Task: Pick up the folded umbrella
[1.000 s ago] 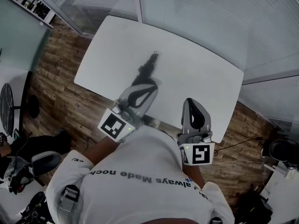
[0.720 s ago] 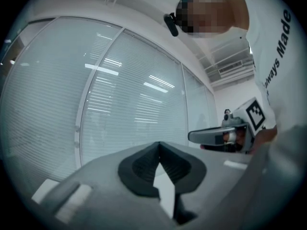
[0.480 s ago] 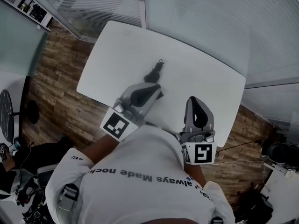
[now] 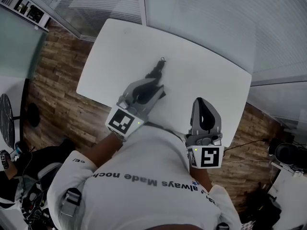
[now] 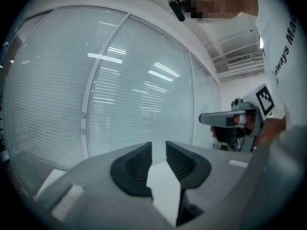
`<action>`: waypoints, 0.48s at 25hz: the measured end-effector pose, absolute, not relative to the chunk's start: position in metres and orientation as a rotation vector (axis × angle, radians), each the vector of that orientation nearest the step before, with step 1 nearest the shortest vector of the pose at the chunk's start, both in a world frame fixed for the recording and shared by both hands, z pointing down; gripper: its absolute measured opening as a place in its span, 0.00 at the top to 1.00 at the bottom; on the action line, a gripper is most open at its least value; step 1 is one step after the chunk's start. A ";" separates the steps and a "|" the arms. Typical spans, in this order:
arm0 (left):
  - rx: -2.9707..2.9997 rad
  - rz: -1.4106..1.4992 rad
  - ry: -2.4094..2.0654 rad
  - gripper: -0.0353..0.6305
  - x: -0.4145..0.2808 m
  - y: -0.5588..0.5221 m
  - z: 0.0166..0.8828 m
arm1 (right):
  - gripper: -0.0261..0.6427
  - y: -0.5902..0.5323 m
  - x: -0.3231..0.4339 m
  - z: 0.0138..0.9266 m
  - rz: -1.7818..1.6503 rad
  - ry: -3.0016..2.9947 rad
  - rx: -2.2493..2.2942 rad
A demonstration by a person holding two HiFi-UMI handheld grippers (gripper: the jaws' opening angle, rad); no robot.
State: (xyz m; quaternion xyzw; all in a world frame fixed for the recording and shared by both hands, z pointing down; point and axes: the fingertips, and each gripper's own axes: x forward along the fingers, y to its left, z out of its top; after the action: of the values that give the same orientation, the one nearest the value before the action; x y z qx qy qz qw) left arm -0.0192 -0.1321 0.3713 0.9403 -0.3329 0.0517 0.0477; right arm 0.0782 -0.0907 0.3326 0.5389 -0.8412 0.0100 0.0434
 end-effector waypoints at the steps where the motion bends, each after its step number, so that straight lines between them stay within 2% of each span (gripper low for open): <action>1: 2.857 0.180 -1.005 0.79 -0.018 -0.133 0.378 | 0.96 -0.090 0.081 0.334 0.034 -2.570 1.651; 4: 2.802 0.245 -0.958 0.65 -0.012 -0.138 0.403 | 0.96 -0.091 0.089 0.338 0.045 -2.566 1.657; 12: 2.687 0.420 -0.967 0.62 -0.009 -0.166 0.467 | 0.96 -0.099 0.102 0.351 0.084 -2.566 1.662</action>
State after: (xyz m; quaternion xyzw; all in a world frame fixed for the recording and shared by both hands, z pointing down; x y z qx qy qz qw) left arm -0.0086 -0.1657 0.4670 0.9233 -0.3322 0.1443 0.1274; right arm 0.1019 -0.0990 0.3510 0.5430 -0.8383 0.0275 0.0414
